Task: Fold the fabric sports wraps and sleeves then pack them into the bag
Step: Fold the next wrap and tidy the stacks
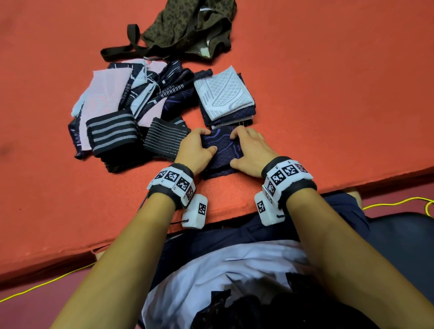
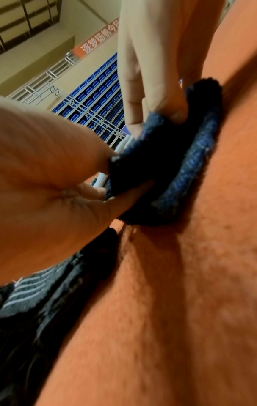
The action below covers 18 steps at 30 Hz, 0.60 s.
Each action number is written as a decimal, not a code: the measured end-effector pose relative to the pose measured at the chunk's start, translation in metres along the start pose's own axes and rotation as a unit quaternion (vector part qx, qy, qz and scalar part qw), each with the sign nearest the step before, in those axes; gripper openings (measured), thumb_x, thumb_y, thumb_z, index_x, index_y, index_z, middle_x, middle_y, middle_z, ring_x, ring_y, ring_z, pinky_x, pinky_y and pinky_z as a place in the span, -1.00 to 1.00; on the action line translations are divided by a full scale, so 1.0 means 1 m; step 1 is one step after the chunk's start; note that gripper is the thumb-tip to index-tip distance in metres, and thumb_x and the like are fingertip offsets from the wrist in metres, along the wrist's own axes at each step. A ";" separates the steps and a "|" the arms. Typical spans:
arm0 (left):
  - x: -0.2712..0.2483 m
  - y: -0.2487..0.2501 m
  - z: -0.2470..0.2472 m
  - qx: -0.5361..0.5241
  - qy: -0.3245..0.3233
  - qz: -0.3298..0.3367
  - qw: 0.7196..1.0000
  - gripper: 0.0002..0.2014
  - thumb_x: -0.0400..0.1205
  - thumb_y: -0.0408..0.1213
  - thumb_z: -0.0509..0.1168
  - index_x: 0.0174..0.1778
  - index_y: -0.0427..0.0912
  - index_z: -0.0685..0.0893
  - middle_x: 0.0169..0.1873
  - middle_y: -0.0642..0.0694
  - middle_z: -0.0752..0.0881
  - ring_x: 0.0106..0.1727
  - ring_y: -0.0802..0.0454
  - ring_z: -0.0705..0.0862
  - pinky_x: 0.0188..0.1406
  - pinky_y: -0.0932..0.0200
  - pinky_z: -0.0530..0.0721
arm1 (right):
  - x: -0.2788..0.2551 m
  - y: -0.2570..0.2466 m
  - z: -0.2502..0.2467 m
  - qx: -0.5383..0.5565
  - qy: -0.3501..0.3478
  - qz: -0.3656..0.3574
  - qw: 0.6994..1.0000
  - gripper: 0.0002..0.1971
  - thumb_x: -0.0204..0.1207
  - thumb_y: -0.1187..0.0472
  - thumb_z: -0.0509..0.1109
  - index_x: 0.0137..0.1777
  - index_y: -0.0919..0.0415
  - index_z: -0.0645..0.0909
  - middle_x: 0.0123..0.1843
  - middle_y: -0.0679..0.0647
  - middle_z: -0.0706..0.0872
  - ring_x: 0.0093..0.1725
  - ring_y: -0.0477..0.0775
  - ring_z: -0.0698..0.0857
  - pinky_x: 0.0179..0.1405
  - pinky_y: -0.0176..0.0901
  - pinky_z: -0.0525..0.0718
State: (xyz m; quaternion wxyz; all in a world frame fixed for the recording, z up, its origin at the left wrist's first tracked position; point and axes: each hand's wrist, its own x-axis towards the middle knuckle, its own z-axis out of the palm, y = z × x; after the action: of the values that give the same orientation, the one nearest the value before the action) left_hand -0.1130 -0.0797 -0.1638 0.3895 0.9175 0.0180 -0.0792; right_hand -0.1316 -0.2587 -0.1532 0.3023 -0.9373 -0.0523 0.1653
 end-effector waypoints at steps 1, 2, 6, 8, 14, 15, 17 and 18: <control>0.000 0.000 0.000 0.003 0.000 0.001 1.000 -0.59 0.56 -0.34 0.47 0.33 -0.19 0.60 0.23 -0.07 0.69 0.17 0.05 0.62 0.12 0.44 0.40 | 0.000 0.001 0.001 0.001 0.009 -0.002 1.000 -0.60 0.36 0.16 0.48 0.18 0.04 0.49 0.31 0.07 0.45 0.34 0.18 0.45 0.35 0.11 0.52; 0.000 -0.001 0.001 0.004 0.000 0.001 1.000 -0.58 0.56 -0.34 0.47 0.34 -0.19 0.59 0.25 -0.09 0.68 0.21 0.02 0.63 0.16 0.42 0.40 | -0.001 0.003 0.001 0.000 0.015 -0.002 1.000 -0.72 0.38 0.17 0.47 0.06 0.05 0.54 0.29 0.05 0.47 0.33 0.17 0.48 0.35 0.05 0.52; 0.001 -0.001 0.002 0.007 0.005 -0.004 1.000 -0.58 0.56 -0.33 0.48 0.34 -0.20 0.60 0.27 -0.11 0.69 0.28 -0.02 0.63 0.17 0.45 0.36 | -0.004 0.005 0.000 0.008 0.034 0.008 0.999 -0.77 0.35 0.18 0.52 -0.07 0.06 0.54 0.20 0.03 0.48 0.15 0.10 0.57 0.19 0.02 0.60; 0.001 -0.001 0.002 0.003 0.006 -0.006 1.000 -0.58 0.56 -0.33 0.47 0.33 -0.19 0.60 0.27 -0.10 0.69 0.27 -0.01 0.63 0.16 0.45 0.36 | -0.006 0.004 0.000 -0.013 0.018 0.006 1.000 -0.61 0.28 0.16 0.57 0.04 0.05 0.48 0.16 0.01 0.44 0.15 0.10 0.52 0.14 0.07 0.62; -0.002 0.001 0.003 -0.055 -0.010 -0.019 0.998 -0.59 0.46 -0.22 0.51 0.22 -0.05 0.62 0.11 -0.10 0.76 0.11 -0.11 0.74 0.29 -0.01 0.67 | -0.007 0.001 0.007 -0.074 0.090 0.009 0.993 -0.75 0.44 0.14 0.42 0.05 0.16 0.49 0.18 0.14 0.48 0.02 0.26 0.60 -0.03 0.10 0.63; -0.003 -0.001 0.003 -0.070 -0.018 -0.021 0.997 -0.59 0.42 -0.14 0.50 0.18 0.02 0.61 0.08 -0.09 0.78 0.08 -0.11 0.76 0.25 -0.11 0.70 | -0.008 0.002 0.009 -0.081 0.098 0.014 0.992 -0.75 0.46 0.12 0.40 0.06 0.19 0.51 0.16 0.16 0.50 -0.01 0.29 0.61 -0.04 0.12 0.64; -0.005 -0.002 0.004 -0.079 -0.026 -0.019 0.996 -0.57 0.40 -0.07 0.49 0.17 0.05 0.60 0.08 -0.06 0.78 0.08 -0.07 0.77 0.25 -0.14 0.71 | -0.009 0.003 0.010 -0.086 0.109 0.026 0.990 -0.74 0.46 0.13 0.39 0.07 0.23 0.52 0.14 0.19 0.52 -0.01 0.32 0.62 -0.04 0.13 0.63; -0.005 -0.004 0.005 -0.068 -0.025 -0.014 0.997 -0.57 0.44 -0.11 0.50 0.21 0.01 0.60 0.11 -0.07 0.77 0.10 -0.05 0.76 0.28 -0.10 0.69 | -0.010 0.003 0.010 -0.085 0.110 0.030 0.990 -0.74 0.45 0.15 0.39 0.07 0.24 0.52 0.14 0.19 0.52 0.00 0.33 0.62 -0.03 0.11 0.63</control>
State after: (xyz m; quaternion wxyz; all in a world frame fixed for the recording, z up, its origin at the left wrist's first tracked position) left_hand -0.1192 -0.0803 -0.1695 0.4501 0.8862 0.0268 -0.1062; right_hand -0.1438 -0.2580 -0.1597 0.2205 -0.9732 -0.0044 0.0656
